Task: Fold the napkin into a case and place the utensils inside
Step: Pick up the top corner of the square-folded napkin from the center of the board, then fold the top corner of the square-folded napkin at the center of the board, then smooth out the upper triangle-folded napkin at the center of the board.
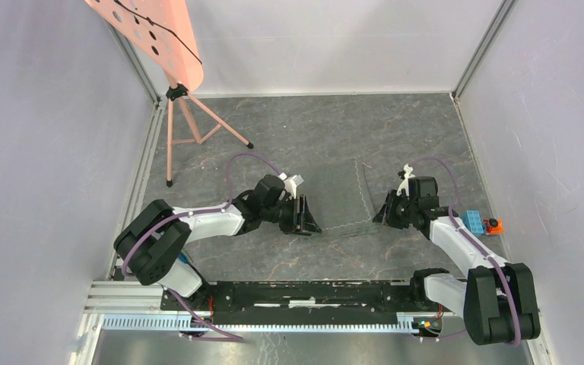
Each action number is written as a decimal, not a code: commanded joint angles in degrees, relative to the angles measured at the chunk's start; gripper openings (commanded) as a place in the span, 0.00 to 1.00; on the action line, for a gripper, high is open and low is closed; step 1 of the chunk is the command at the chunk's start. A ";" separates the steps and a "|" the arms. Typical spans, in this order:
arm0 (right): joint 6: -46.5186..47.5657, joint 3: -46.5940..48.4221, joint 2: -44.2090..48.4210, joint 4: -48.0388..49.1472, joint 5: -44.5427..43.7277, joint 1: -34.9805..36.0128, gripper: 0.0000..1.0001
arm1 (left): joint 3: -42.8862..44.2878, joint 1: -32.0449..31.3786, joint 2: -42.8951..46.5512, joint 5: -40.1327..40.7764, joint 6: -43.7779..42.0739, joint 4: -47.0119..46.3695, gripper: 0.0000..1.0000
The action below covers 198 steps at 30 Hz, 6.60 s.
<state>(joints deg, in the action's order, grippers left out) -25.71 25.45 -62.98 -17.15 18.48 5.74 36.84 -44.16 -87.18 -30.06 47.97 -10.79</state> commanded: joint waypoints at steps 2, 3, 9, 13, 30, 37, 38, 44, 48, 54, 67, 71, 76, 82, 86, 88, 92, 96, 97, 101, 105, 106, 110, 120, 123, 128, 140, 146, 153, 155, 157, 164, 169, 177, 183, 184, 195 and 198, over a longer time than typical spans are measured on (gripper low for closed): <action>-0.14 -0.56 -0.21 2.29 1.13 -0.14 0.22 | 3.01 -0.13 1.10 1.58 -1.89 1.62 0.58; -0.19 -0.73 -0.20 2.51 1.23 -0.12 0.20 | 3.31 -0.13 0.79 1.48 -1.87 1.65 0.58; 0.12 -1.15 -0.90 3.51 1.90 -0.10 0.27 | 4.84 -0.14 -0.95 1.35 -1.89 1.91 0.57; 0.14 -1.45 -1.45 4.11 2.46 -0.07 0.26 | 5.18 -0.13 -1.26 1.41 -1.95 2.09 0.58; -0.30 8.03 -7.06 10.14 13.07 7.05 0.00 | -2.70 -0.13 -3.18 6.28 -2.79 0.25 0.42; -6.25 18.71 -19.94 19.37 14.66 14.36 0.00 | -4.37 -0.14 -3.18 8.68 -3.14 0.81 0.38; -7.08 20.33 -22.18 20.59 14.65 15.26 0.01 | -4.50 -0.09 -3.26 8.94 -3.14 0.77 0.37; -10.56 28.61 -34.52 25.63 14.91 19.13 0.01 | -5.72 -0.14 -3.53 10.50 -2.99 0.59 0.33; -11.67 34.13 -41.28 27.65 14.38 20.10 0.01 | -7.24 -0.09 -3.16 10.71 -2.27 -1.17 0.31; -13.17 38.37 -47.64 29.93 13.92 20.12 0.01 | -8.81 -0.09 -2.04 11.63 -1.78 -2.32 0.28; -13.20 40.74 -51.20 31.52 16.13 20.62 0.01 | -14.35 1.86 18.94 12.76 7.65 3.72 0.53; -13.20 40.91 -51.88 31.38 16.63 20.81 0.01 | -13.79 2.23 24.79 16.48 8.28 9.33 0.61; -13.17 41.71 -52.70 31.35 16.51 21.05 0.00 | -14.00 3.31 26.60 17.94 9.15 10.37 0.66; -13.48 43.04 -54.16 31.50 16.39 21.11 0.01 | -14.32 4.04 27.06 17.85 9.17 10.50 0.67; -14.07 43.73 -54.81 31.80 16.09 21.16 0.01 | -15.41 4.67 27.76 18.12 9.25 10.52 0.67; -14.25 44.39 -55.48 31.71 16.23 21.11 0.01 | -15.82 4.95 27.92 17.95 9.25 10.50 0.65; -14.47 45.45 -56.42 31.68 16.24 21.23 0.01 | -16.43 5.23 28.32 17.77 9.25 10.47 0.62; -14.52 46.51 -57.39 31.37 16.35 21.29 0.00 | -16.58 5.27 28.40 17.61 9.10 10.52 0.61; -14.52 46.66 -57.57 31.38 16.41 21.33 0.00 | -16.49 5.36 28.30 17.48 8.99 10.52 0.61; -14.40 46.88 -57.87 31.30 16.64 21.49 0.01 | -15.56 5.31 26.76 16.09 8.01 10.04 0.61; -14.04 46.90 -57.95 30.86 16.72 21.59 0.05 | -13.66 5.37 23.95 14.41 7.11 9.37 0.62; -14.01 46.96 -57.89 30.81 16.69 21.59 0.06 | -13.16 5.29 23.45 14.32 7.03 9.15 0.62; -13.42 47.44 -57.57 29.93 16.73 21.60 0.14 | -11.15 5.40 22.03 14.16 6.85 7.89 0.58; -13.02 48.23 -51.94 28.91 18.93 21.60 0.50 | -2.50 5.48 13.13 11.60 5.66 4.13 0.39; -11.79 47.58 -48.66 28.10 20.19 21.15 0.59 | -0.20 5.40 8.81 8.21 5.72 1.05 0.32; -11.27 38.00 -40.78 31.56 22.66 18.13 0.61 | 1.52 5.40 2.24 4.61 6.28 -3.68 0.26; -6.97 24.48 -38.34 37.07 29.60 12.16 0.65 | -2.88 5.79 -5.07 6.45 5.50 -8.61 0.18; -8.43 20.33 -38.81 41.10 30.69 8.76 0.65 | -6.22 6.02 -5.02 6.58 4.96 -10.31 0.17; -6.88 21.48 -38.52 39.35 31.00 5.53 0.65 | -6.63 6.00 -4.10 3.75 4.95 -12.04 0.19; -6.00 22.74 -38.65 37.79 30.83 4.88 0.65 | -6.04 6.02 -2.44 3.11 4.77 -11.19 0.20; -5.18 24.19 -39.03 36.31 30.66 4.08 0.65 | -5.12 6.02 -0.66 2.97 4.39 -9.30 0.22; -5.88 28.24 -41.52 36.13 30.92 2.25 0.65 | -2.96 5.93 2.30 1.68 4.37 -6.85 0.25; -7.57 30.08 -44.32 38.63 30.39 2.10 0.65 | -3.75 5.83 -0.95 0.23 4.91 -9.69 0.24; -9.10 30.39 -48.60 42.22 27.64 0.78 0.64 | -5.27 5.89 -2.53 4.48 2.04 -6.98 0.24; -12.04 27.61 -51.54 49.04 27.53 -0.72 0.63 | -5.98 6.06 -6.12 9.52 -0.37 -3.89 0.20; -12.26 27.34 -51.94 49.80 27.70 -0.82 0.63 | -6.22 6.06 -6.68 9.90 -0.50 -3.98 0.20; -10.42 30.96 -55.10 47.69 29.85 -1.16 0.63 | -8.63 6.02 -3.73 9.49 -1.41 -3.81 0.18; -9.87 32.36 -54.17 46.06 30.73 -1.00 0.63 | -8.23 5.85 -0.92 6.26 -1.62 -3.35 0.21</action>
<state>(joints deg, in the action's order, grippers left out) -37.85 54.98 -117.19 30.28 49.01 4.75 29.74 -38.11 -91.18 -23.07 50.76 -18.33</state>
